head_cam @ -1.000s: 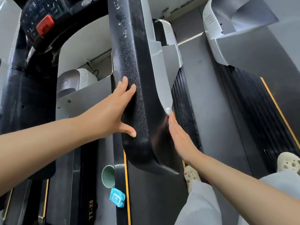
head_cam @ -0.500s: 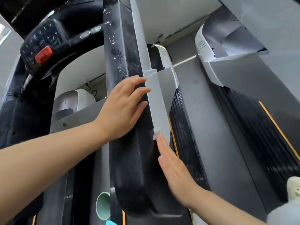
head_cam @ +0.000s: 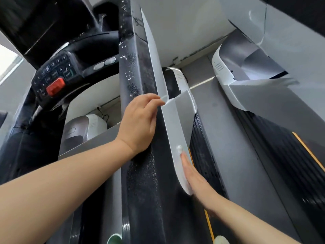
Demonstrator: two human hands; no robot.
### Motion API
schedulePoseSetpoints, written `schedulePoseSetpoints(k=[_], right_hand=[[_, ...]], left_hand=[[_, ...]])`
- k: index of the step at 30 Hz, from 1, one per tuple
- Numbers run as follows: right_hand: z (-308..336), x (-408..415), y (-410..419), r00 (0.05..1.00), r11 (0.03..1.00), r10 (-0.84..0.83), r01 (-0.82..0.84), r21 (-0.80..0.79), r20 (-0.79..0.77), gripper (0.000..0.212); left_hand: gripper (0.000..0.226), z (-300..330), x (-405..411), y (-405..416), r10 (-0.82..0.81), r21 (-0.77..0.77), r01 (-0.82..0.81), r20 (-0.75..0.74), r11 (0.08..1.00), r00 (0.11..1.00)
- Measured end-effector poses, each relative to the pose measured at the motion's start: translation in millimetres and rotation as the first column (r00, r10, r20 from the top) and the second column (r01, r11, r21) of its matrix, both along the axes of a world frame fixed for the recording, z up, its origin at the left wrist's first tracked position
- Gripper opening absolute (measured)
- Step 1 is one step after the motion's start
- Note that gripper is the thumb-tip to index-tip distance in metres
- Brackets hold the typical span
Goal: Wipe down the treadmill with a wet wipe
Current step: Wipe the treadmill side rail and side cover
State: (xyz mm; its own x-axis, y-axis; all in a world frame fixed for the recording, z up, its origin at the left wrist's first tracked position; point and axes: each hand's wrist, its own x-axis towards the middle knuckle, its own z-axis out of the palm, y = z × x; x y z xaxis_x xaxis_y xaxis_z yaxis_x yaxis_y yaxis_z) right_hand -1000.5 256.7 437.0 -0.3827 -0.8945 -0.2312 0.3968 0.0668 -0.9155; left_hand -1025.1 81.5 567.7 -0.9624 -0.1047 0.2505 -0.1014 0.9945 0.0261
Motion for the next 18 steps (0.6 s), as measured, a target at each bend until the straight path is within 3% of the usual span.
schedulePoseSetpoints(k=[4, 6, 7, 10, 11, 14, 16, 17, 18], right_hand=[[35, 13, -2, 0.962, 0.979, -0.07, 0.015, -0.206, -0.264, 0.055], [21, 19, -8, 0.942, 0.966, -0.115, 0.031, -0.257, -0.316, 0.051], [14, 15, -13, 0.956, 0.975, -0.11, 0.05, -0.217, -0.273, 0.049], [7, -19, -38, 0.995, 0.995, -0.064, 0.057, 0.08, 0.082, 0.051], [12, -23, -42, 0.996, 0.994, -0.056, 0.049, 0.094, 0.073, 0.052], [42, -17, -37, 0.983, 0.998, -0.057, 0.051, -0.035, -0.172, 0.054], [45, -8, -25, 0.921, 0.982, -0.072, -0.002, -0.189, -0.382, 0.053], [41, -9, -22, 0.897, 0.974, -0.093, -0.008, -0.226, -0.433, 0.051], [39, -20, -28, 0.919, 0.977, -0.085, 0.0, -0.215, -0.386, 0.048]], left_hand=[[0.032, 0, 0, -3, 0.012, 0.019, -0.011, -0.032, 1.0, 0.999], [0.033, -1, 1, -3, 0.011, 0.026, -0.011, -0.021, 1.0, 1.0], [0.033, -2, 1, -3, 0.013, 0.03, -0.013, -0.012, 0.999, 1.0], [0.035, -2, 0, -4, 0.024, 0.051, -0.024, -0.001, 0.998, 1.0], [0.035, -2, 0, -5, 0.026, 0.057, -0.026, -0.003, 0.998, 1.0], [0.035, -4, -1, -7, 0.03, 0.078, -0.028, -0.021, 0.997, 0.999], [0.034, -3, -1, -6, 0.025, 0.1, -0.022, -0.026, 0.995, 0.999], [0.033, -3, -1, -6, 0.02, 0.107, -0.018, -0.023, 0.994, 1.0], [0.033, -3, -1, -6, 0.016, 0.109, -0.014, -0.019, 0.994, 1.0]])
